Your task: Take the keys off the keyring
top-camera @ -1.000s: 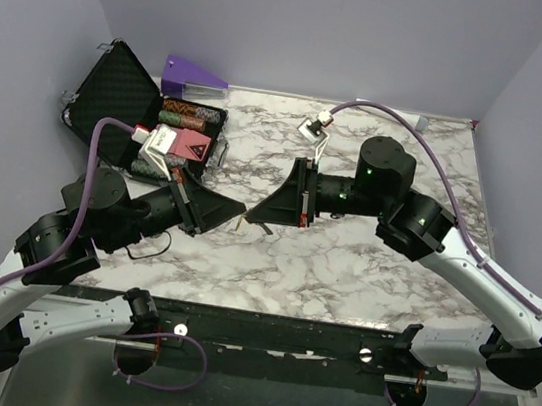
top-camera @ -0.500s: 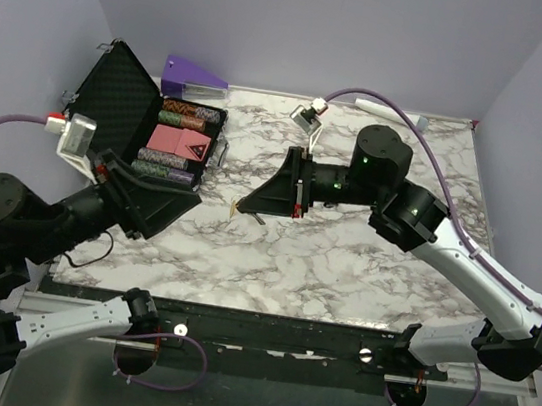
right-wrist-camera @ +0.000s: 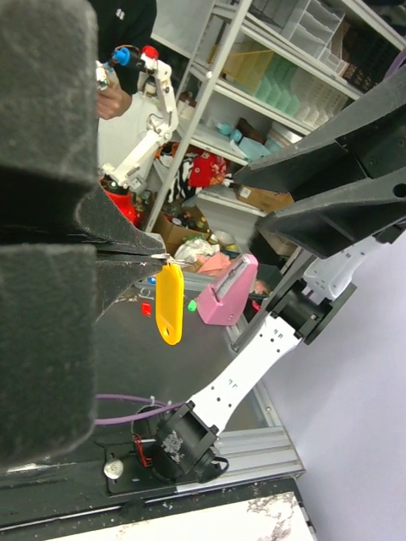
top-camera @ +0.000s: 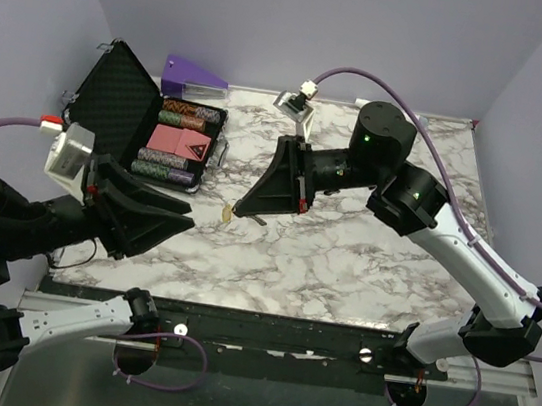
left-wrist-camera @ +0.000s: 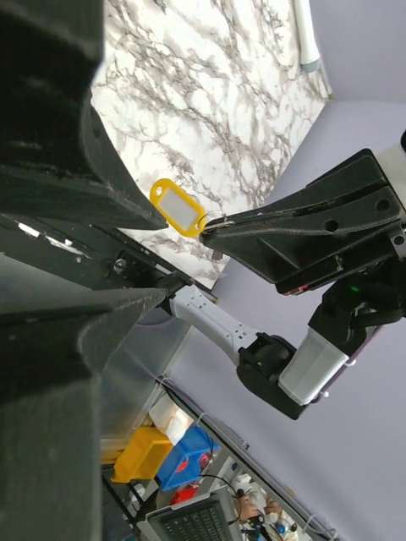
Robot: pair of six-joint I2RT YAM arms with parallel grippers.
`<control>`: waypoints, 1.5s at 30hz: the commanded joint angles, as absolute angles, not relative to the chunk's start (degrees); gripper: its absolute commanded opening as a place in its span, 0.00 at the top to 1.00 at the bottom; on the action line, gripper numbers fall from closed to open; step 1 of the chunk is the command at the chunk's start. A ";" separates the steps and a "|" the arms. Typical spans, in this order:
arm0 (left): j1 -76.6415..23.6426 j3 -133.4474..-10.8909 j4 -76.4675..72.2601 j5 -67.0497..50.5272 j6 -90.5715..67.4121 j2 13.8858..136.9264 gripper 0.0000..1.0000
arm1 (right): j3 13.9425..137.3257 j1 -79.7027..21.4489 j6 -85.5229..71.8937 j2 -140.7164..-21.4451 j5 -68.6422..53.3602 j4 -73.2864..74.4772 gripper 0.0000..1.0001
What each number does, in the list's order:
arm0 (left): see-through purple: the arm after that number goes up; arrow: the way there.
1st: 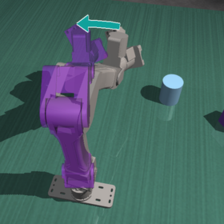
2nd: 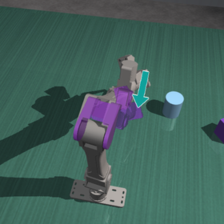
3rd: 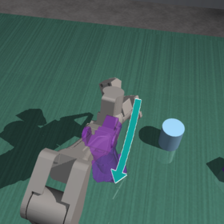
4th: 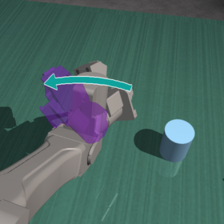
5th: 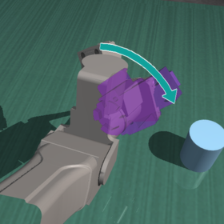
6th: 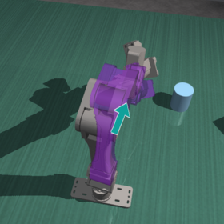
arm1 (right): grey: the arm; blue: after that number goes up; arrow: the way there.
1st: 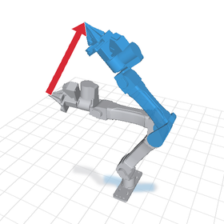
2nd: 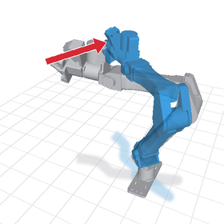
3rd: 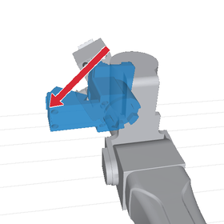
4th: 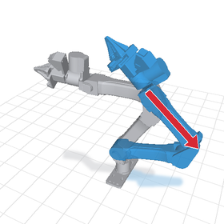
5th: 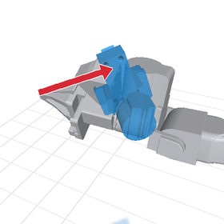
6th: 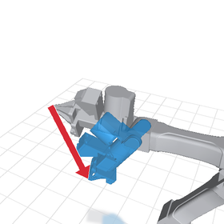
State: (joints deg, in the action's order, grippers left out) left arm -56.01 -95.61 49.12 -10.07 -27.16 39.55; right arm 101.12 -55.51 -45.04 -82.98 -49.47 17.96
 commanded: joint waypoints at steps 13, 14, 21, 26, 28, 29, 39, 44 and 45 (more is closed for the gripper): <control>-54.76 -101.24 47.28 -16.51 -26.54 53.25 0.73 | 98.61 -55.63 -45.44 -79.45 -47.81 17.13 0.99; -54.41 -101.95 47.63 -18.00 -26.80 54.04 0.75 | 98.61 -55.55 -45.09 -79.54 -47.46 17.49 0.99; -52.65 -102.13 48.43 -20.92 -28.56 54.41 0.84 | 98.61 -55.55 -43.86 -78.22 -45.44 18.28 0.99; -52.03 -100.37 47.90 -20.92 -29.62 53.00 0.67 | 98.26 -55.55 -44.21 -77.43 -45.88 18.11 0.99; -51.77 -100.20 47.64 -20.57 -30.06 52.65 0.56 | 97.82 -55.55 -44.38 -76.99 -45.79 18.11 0.99; -51.68 -100.20 47.55 -20.31 -30.32 52.56 0.53 | 97.65 -55.55 -44.38 -76.91 -45.70 18.02 0.99; -51.42 -100.02 46.58 -23.81 -32.34 54.31 0.55 | 97.29 -55.55 -45.61 -76.29 -46.49 16.79 0.99; -51.33 -99.05 45.18 -26.37 -33.48 54.67 0.65 | 96.94 -55.55 -45.53 -75.94 -46.14 16.79 0.99; -51.33 -99.05 45.18 -26.45 -33.57 54.67 0.68 | 96.77 -55.46 -45.53 -75.76 -46.06 16.79 0.99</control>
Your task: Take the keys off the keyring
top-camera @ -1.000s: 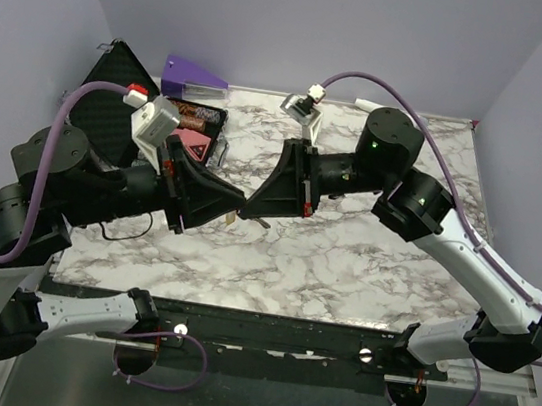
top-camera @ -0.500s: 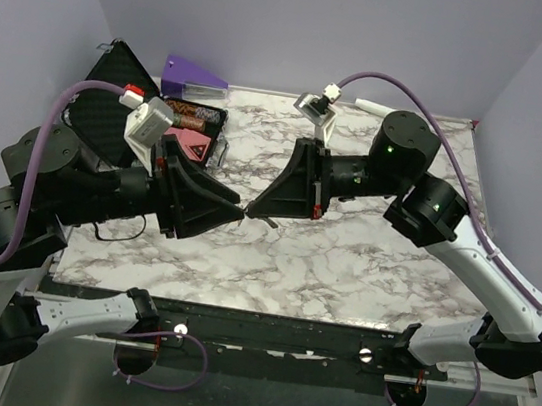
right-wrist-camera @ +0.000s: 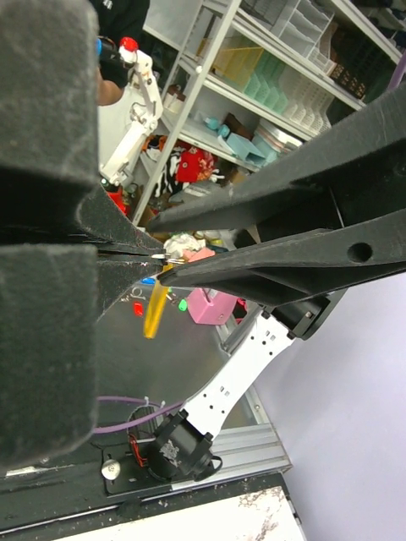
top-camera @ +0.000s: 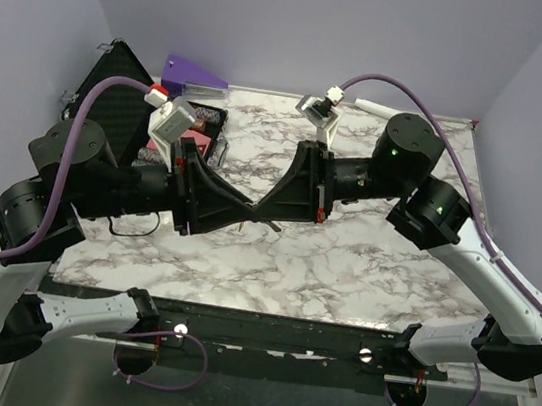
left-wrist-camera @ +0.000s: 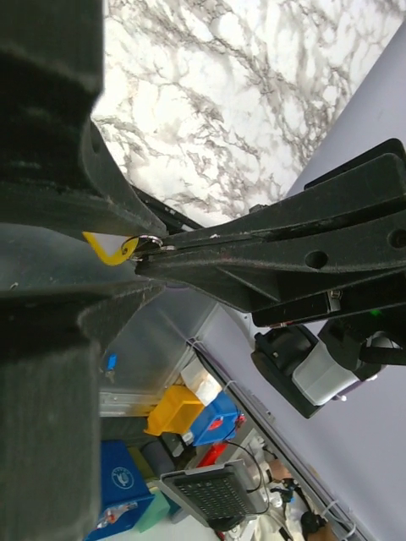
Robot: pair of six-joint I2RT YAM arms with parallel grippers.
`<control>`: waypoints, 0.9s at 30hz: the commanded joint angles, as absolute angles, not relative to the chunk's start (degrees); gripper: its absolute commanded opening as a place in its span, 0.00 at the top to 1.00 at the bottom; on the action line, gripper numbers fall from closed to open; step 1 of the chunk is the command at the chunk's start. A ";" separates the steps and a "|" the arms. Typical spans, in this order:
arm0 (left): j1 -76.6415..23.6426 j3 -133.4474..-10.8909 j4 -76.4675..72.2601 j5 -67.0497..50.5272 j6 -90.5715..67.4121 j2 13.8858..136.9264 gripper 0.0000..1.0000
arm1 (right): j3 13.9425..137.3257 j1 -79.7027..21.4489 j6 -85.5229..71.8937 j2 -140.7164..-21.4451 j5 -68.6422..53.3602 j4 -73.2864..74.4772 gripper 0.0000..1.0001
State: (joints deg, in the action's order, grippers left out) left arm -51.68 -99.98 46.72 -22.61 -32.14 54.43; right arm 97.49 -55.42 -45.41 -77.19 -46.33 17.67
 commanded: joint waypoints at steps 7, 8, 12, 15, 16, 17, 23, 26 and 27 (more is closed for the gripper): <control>-51.24 -99.14 45.00 -26.89 -34.01 55.19 0.99 | 96.24 -55.55 -45.79 -75.32 -45.79 16.87 0.99; -51.24 -99.31 44.91 -26.81 -34.19 55.28 1.00 | 96.24 -55.46 -45.79 -75.24 -45.62 16.87 0.99; -51.24 -99.67 44.21 -26.81 -35.07 55.37 1.00 | 95.80 -55.55 -45.88 -74.80 -44.48 16.96 0.99; -51.24 -100.19 43.95 -26.37 -35.86 55.37 1.00 | 95.63 -55.55 -46.40 -74.36 -43.33 17.05 0.99; -51.24 -100.28 43.86 -26.19 -36.29 55.28 1.00 | 95.45 -55.55 -46.58 -74.36 -43.24 16.79 0.99; -51.24 -100.37 43.77 -26.19 -36.65 55.20 1.00 | 95.36 -55.55 -46.93 -74.27 -43.16 16.53 0.99; -51.15 -100.81 42.89 -25.58 -36.74 53.88 0.52 | 95.54 -55.55 -47.02 -73.92 -43.94 16.00 0.99; -50.63 -104.48 46.22 -22.07 -34.90 54.22 0.32 | 95.89 -55.46 -46.76 -74.00 -44.65 16.87 0.99; -50.28 -105.98 47.88 -21.36 -34.37 54.75 0.30 | 96.15 -55.46 -46.50 -74.09 -44.91 17.57 0.99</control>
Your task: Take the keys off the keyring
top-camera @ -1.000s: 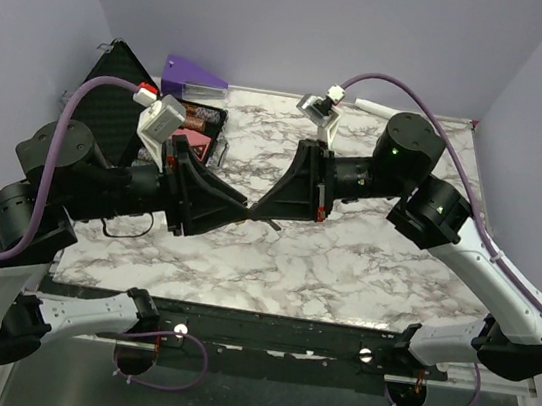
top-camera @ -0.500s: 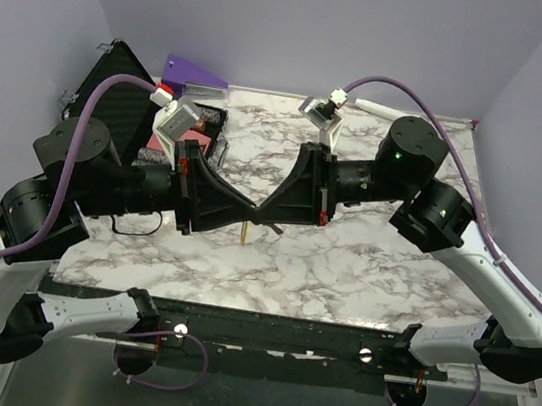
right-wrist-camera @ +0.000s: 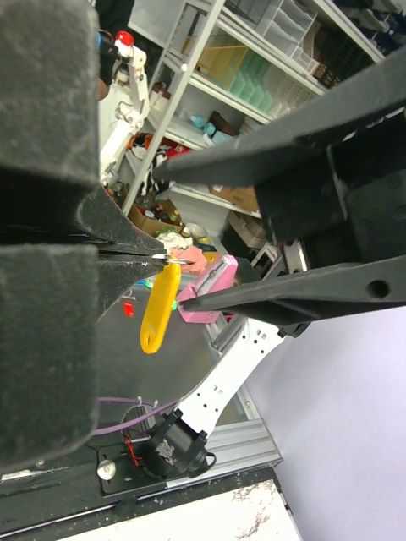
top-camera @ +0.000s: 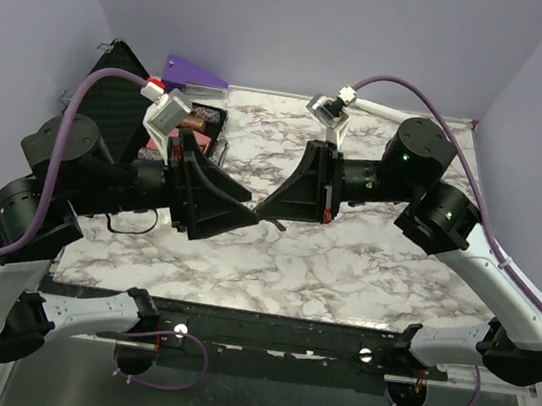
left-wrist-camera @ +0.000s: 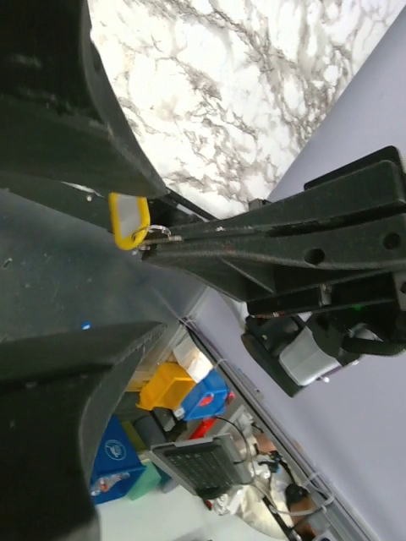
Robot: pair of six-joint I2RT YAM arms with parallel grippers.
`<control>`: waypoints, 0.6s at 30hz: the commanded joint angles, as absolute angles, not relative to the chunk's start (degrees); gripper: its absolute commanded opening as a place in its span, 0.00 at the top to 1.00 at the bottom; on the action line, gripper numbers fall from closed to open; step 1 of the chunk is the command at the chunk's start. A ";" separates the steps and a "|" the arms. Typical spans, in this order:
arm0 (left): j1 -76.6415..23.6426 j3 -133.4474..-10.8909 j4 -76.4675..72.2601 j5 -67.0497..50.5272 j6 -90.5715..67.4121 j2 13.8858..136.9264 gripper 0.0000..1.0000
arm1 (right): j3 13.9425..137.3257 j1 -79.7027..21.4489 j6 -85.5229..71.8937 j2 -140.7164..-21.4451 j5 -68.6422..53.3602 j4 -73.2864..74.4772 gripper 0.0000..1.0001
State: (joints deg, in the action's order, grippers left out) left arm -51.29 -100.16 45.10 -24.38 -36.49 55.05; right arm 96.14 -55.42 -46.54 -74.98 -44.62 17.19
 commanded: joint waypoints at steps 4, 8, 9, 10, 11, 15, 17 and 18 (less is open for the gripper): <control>-49.13 -111.26 53.17 -22.06 -32.52 57.83 0.37 | 97.99 -55.55 -45.09 -74.97 -45.96 19.60 0.99; -48.69 -111.19 53.53 -24.17 -32.61 59.15 0.49 | 99.66 -55.55 -44.03 -76.02 -46.49 21.00 0.99; -48.60 -110.83 53.53 -24.26 -32.78 59.24 0.50 | 99.75 -55.55 -44.03 -76.20 -46.49 21.01 0.99; -48.60 -110.57 53.53 -24.34 -32.87 59.33 0.50 | 99.84 -55.55 -44.03 -76.29 -46.58 20.92 0.99; -48.52 -110.31 53.61 -24.43 -32.96 59.41 0.51 | 99.84 -55.55 -44.12 -76.29 -46.67 20.74 0.99; -48.43 -108.90 53.26 -24.70 -33.22 59.50 0.51 | 100.11 -55.55 -44.38 -76.55 -47.20 20.48 0.99; -48.43 -108.28 52.65 -24.87 -33.40 59.41 0.51 | 100.20 -55.55 -44.47 -76.64 -47.46 20.48 0.99; -48.34 -107.93 52.21 -25.13 -33.57 59.41 0.51 | 100.20 -55.55 -44.39 -76.73 -47.55 20.57 0.99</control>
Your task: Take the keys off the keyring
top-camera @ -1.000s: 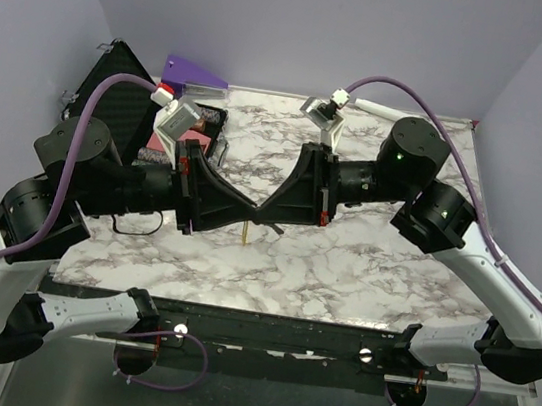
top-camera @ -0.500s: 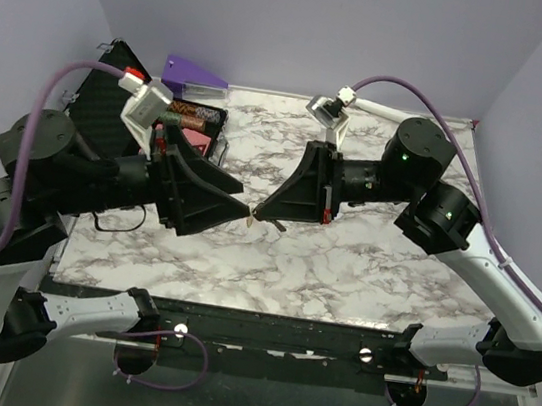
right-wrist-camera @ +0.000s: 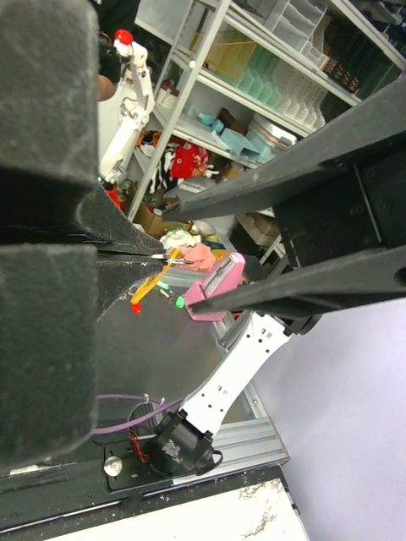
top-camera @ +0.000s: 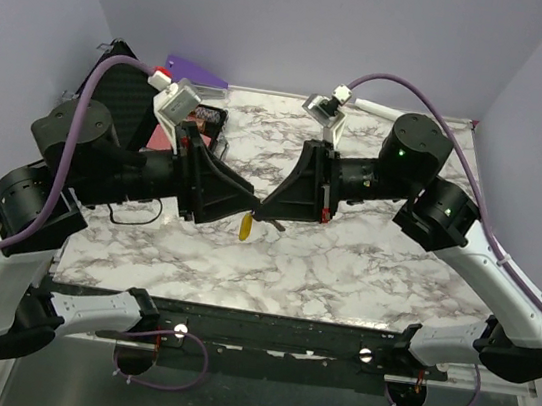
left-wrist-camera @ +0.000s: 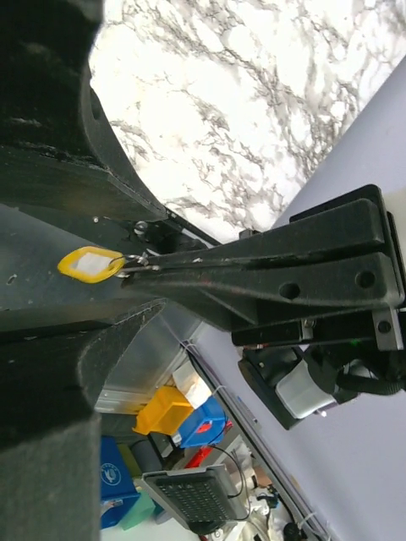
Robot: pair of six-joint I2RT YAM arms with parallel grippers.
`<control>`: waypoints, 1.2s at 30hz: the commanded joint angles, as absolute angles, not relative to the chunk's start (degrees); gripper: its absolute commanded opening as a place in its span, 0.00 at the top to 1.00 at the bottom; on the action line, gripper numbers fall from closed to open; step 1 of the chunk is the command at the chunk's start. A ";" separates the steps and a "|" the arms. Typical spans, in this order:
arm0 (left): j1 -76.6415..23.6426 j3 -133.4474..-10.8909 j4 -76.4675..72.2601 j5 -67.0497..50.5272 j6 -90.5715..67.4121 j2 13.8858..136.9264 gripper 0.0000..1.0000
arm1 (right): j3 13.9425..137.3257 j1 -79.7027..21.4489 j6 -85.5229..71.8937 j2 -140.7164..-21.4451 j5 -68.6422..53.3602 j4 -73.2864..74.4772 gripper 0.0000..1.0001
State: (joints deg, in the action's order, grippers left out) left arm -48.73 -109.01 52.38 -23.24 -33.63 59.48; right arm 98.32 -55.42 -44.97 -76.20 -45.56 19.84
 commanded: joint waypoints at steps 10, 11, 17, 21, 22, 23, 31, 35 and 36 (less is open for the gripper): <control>-47.99 -107.58 50.98 -26.45 -33.93 60.12 0.80 | 100.11 -55.63 -44.03 -76.29 -46.41 21.27 0.99; -47.90 -107.58 51.06 -26.54 -33.93 60.03 0.80 | 100.19 -55.55 -43.69 -76.29 -46.23 21.62 0.99; -47.11 -107.75 51.77 -27.07 -33.84 59.77 0.75 | 100.37 -55.55 -43.24 -76.29 -45.70 22.24 0.99; -46.41 -107.32 51.77 -26.98 -34.01 59.15 0.76 | 100.46 -55.46 -43.33 -76.20 -45.35 22.06 0.99; -46.32 -107.23 51.85 -27.07 -34.01 59.06 0.77 | 100.46 -55.55 -43.33 -76.20 -45.35 21.97 0.99; -46.14 -107.23 51.86 -27.24 -34.01 58.89 0.77 | 100.46 -55.55 -43.42 -76.38 -45.35 21.80 0.99; -45.09 -106.44 51.77 -27.86 -34.72 58.53 0.80 | 100.46 -55.55 -43.77 -76.38 -45.26 21.36 0.99; -44.82 -106.00 51.86 -28.47 -34.72 58.62 0.74 | 100.72 -55.46 -43.86 -76.55 -45.35 21.27 0.99; -44.82 -105.91 51.77 -28.65 -34.72 58.71 0.73 | 100.55 -55.55 -43.94 -76.55 -45.35 21.36 0.99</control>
State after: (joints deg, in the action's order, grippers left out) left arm -45.23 -106.61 51.59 -26.70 -34.35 58.94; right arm 98.94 -55.40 -43.92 -76.44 -45.45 20.78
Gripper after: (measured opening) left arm 0.239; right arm 0.010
